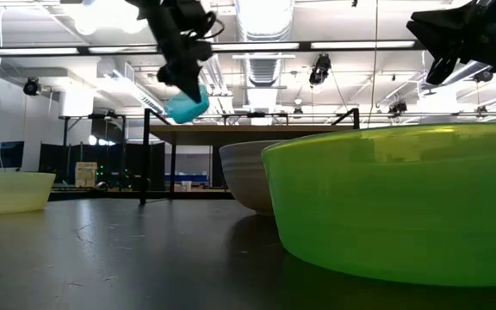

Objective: Place and stack bowls onto a shelf
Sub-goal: Put the small blue bowl on the shelf

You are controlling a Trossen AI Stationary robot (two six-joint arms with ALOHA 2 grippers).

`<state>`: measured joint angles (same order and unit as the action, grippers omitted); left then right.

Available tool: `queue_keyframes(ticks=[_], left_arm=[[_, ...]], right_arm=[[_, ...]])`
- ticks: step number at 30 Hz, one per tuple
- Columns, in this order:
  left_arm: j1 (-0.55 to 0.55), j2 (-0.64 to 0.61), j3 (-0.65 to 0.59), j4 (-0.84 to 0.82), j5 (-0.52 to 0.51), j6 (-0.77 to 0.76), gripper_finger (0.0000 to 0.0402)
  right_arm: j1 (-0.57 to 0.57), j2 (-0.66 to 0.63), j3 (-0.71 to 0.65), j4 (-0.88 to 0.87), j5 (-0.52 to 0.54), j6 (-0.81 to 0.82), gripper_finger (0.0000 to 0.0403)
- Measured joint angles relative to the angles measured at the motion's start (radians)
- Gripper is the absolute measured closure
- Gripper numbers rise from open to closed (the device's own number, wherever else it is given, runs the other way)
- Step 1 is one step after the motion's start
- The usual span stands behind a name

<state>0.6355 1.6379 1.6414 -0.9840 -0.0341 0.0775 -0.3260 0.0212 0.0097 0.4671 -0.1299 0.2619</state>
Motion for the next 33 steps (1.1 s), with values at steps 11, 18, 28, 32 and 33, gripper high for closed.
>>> queue_keyframes(ticks=[11,18,28,32,33], left_arm=[[-0.173,0.000,-0.047,0.015,-0.003,0.056,0.0401],[-0.177,0.038,-0.055,0.049,-0.008,0.041,0.0401],[-0.191,0.126,-0.055,0.059,-0.010,0.042,0.0401],[-0.190,0.141,-0.052,0.065,-0.012,0.035,0.0401],[-0.191,0.140,-0.052,0.064,-0.012,0.027,0.0401]], right_arm=[[0.000,0.000,0.000,0.000,0.000,0.000,0.0337],[0.000,0.000,0.000,0.000,0.000,0.000,0.0337],[0.000,0.000,0.000,0.000,0.000,0.000,0.0337],[0.000,0.000,0.000,0.000,0.000,0.000,0.0337],[0.000,0.000,0.000,0.000,0.000,0.000,0.0337]])
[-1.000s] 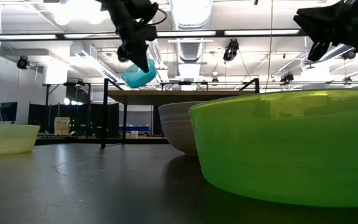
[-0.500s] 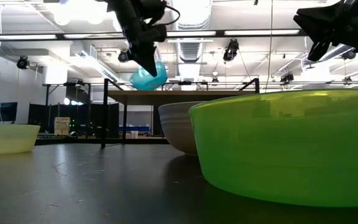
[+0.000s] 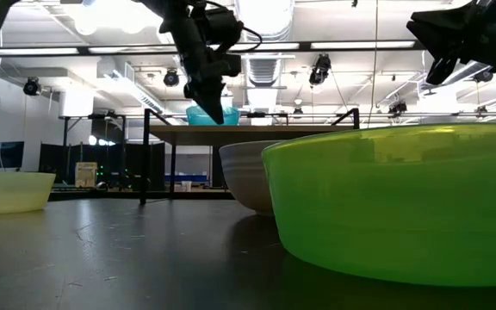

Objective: Place and stack bowls onto a shelf
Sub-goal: Put the small blue bowl on the shelf, then stack the small green bowl on top of the small blue bowl on the shelf

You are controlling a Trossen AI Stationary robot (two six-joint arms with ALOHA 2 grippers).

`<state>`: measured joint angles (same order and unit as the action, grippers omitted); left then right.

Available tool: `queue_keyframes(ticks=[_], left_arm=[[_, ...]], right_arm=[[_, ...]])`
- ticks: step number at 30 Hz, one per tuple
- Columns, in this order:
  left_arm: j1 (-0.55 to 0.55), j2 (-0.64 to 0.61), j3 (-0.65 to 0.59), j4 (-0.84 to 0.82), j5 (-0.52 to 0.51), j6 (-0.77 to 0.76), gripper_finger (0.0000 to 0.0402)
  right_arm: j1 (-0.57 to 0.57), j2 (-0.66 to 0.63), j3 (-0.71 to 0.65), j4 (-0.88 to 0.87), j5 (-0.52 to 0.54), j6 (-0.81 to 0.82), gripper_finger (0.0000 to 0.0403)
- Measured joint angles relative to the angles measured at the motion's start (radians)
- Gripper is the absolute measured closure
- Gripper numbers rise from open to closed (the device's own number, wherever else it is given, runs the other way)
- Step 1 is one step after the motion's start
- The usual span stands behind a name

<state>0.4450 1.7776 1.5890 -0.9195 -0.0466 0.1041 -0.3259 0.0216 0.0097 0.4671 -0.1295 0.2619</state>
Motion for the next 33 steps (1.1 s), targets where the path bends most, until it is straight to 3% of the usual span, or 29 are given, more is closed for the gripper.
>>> queue_keyframes(ticks=[7,19,27,33], left_arm=[[0.000,-0.054,-0.005,-0.013,0.004,-0.020,0.0393],[0.000,-0.060,0.021,-0.028,0.004,-0.017,0.0304],[-0.023,-0.063,0.135,-0.076,0.038,-0.010,0.0297],[-0.063,-0.086,0.142,-0.094,0.063,-0.042,0.0297]], right_arm=[[0.000,0.000,0.000,0.000,0.000,-0.003,0.0337],[0.001,0.000,0.000,0.001,-0.001,0.049,0.0337],[0.001,0.000,0.000,0.024,0.008,0.117,0.0337],[0.001,0.000,0.000,0.031,0.010,0.124,0.0337]])
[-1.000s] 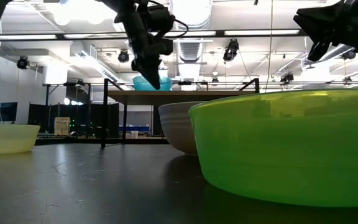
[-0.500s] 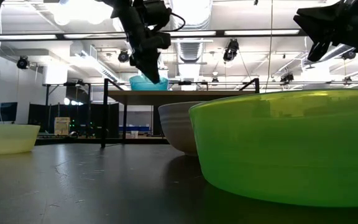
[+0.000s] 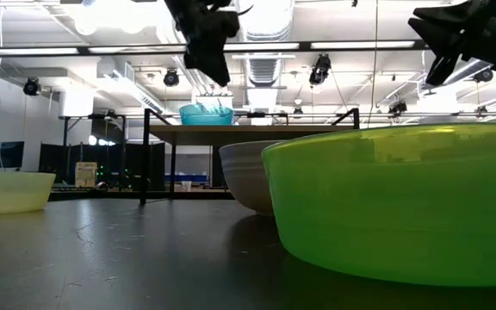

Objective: Place and stack bowls onto a shelf
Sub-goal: Stack the small green bowl on top of the small blue bowl on the shelf

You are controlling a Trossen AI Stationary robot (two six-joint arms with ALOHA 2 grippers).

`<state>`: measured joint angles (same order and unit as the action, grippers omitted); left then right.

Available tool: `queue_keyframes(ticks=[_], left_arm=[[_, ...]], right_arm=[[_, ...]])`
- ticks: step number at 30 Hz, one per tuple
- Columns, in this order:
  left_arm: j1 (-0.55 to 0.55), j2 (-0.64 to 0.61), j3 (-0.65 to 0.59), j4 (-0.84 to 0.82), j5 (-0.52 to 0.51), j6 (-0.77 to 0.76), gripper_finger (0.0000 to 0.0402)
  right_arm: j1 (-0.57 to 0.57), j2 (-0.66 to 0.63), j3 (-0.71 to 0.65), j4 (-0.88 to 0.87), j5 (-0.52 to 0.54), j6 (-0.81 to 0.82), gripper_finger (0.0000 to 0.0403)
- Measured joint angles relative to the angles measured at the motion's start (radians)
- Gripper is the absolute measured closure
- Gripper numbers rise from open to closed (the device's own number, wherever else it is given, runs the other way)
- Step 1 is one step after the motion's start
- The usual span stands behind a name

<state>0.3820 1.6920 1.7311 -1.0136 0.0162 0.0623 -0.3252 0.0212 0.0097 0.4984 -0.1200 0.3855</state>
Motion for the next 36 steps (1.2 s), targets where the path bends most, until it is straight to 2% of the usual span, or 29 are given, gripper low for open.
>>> queue_keyframes(ticks=[6,10,14,18,22,25,28,31,36], left_arm=[[-0.133,-0.022,-0.015,0.004,-0.005,-0.029,0.0297],[-0.239,-0.026,-0.030,0.011,-0.055,-0.045,0.0297],[-0.324,-0.027,-0.090,-0.006,-0.075,-0.135,0.0297],[-0.394,-0.028,-0.160,-0.012,-0.164,-0.272,0.0297],[-0.443,-0.038,-0.219,-0.018,-0.179,-0.402,0.0297],[-0.489,-0.040,-0.247,-0.004,-0.182,-0.435,0.0297],[-0.530,-0.040,-0.282,0.079,-0.161,-0.439,0.0297],[-0.558,-0.034,-0.317,0.164,-0.132,-0.466,0.0297],[-0.594,-0.029,-0.387,0.291,-0.130,-0.589,0.0297]], right_arm=[[0.000,0.000,0.000,0.014,0.009,0.020,0.0337],[0.000,0.000,0.000,0.013,0.009,0.020,0.0337],[0.000,0.000,0.000,-0.001,0.009,0.023,0.0337],[0.000,0.000,0.001,0.000,0.009,0.037,0.0337],[0.000,0.027,0.034,-0.060,-0.004,0.082,0.0337],[0.001,0.083,0.092,-0.110,-0.021,0.090,0.0337],[0.000,0.162,0.179,-0.225,-0.019,0.085,0.0337],[0.000,0.246,0.287,-0.420,-0.019,0.082,0.0337],[0.010,0.377,0.443,-0.748,-0.019,0.109,0.0337]])
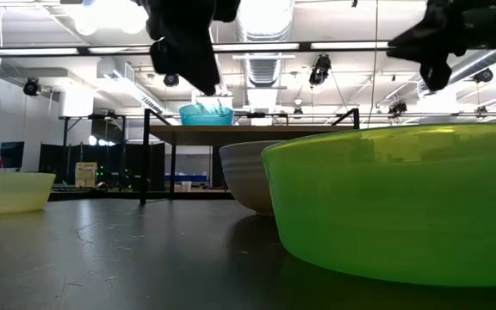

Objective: Place and stack bowls onto a shelf
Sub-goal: Stack the small green bowl on top of the small blue bowl on the shelf

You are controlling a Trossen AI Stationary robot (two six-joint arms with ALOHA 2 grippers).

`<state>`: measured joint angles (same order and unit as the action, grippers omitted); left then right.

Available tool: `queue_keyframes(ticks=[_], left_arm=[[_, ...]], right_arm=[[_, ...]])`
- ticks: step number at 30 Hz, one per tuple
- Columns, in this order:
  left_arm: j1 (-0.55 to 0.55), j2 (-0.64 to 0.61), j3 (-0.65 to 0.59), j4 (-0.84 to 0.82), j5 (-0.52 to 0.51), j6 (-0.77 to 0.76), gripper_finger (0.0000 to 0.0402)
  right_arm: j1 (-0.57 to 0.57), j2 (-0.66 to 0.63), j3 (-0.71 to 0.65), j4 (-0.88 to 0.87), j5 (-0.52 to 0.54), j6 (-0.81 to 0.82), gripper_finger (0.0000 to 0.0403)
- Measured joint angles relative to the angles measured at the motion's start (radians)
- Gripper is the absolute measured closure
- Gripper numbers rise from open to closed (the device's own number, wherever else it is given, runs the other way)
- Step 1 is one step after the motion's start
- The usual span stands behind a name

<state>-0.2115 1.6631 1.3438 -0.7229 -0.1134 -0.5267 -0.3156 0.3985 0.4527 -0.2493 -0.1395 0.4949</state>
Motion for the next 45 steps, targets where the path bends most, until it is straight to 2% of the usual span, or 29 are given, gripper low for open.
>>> queue_keyframes(ticks=[3,9,16,23,30,35,39,45], left_arm=[[-0.025,0.001,-0.054,0.075,0.000,-0.093,0.0297],[-0.097,0.013,-0.149,0.292,0.001,-0.314,0.0297],[-0.162,0.086,-0.173,0.478,0.002,-0.475,0.0298],[-0.190,0.232,-0.045,0.451,0.002,-0.547,0.0299],[-0.210,0.392,0.200,0.170,-0.001,-0.553,0.0299],[-0.220,0.483,0.336,0.097,-0.002,-0.522,0.0299],[-0.220,0.513,0.381,0.079,-0.010,-0.521,0.0299],[-0.220,0.516,0.383,0.074,-0.027,-0.520,0.0300]], right_arm=[[0.027,0.056,0.058,-0.082,-0.021,0.026,0.0337],[0.144,0.112,0.124,-0.134,-0.028,0.081,0.0337],[0.306,0.159,0.137,-0.198,-0.018,0.156,0.0337],[0.464,0.211,0.133,-0.199,0.016,0.223,0.0337],[0.598,0.279,0.132,-0.213,0.020,0.268,0.0337],[0.658,0.312,0.132,-0.217,0.040,0.294,0.0337],[0.694,0.330,0.132,-0.219,0.040,0.309,0.0337],[0.736,0.344,0.132,-0.218,0.062,0.320,0.0337]])
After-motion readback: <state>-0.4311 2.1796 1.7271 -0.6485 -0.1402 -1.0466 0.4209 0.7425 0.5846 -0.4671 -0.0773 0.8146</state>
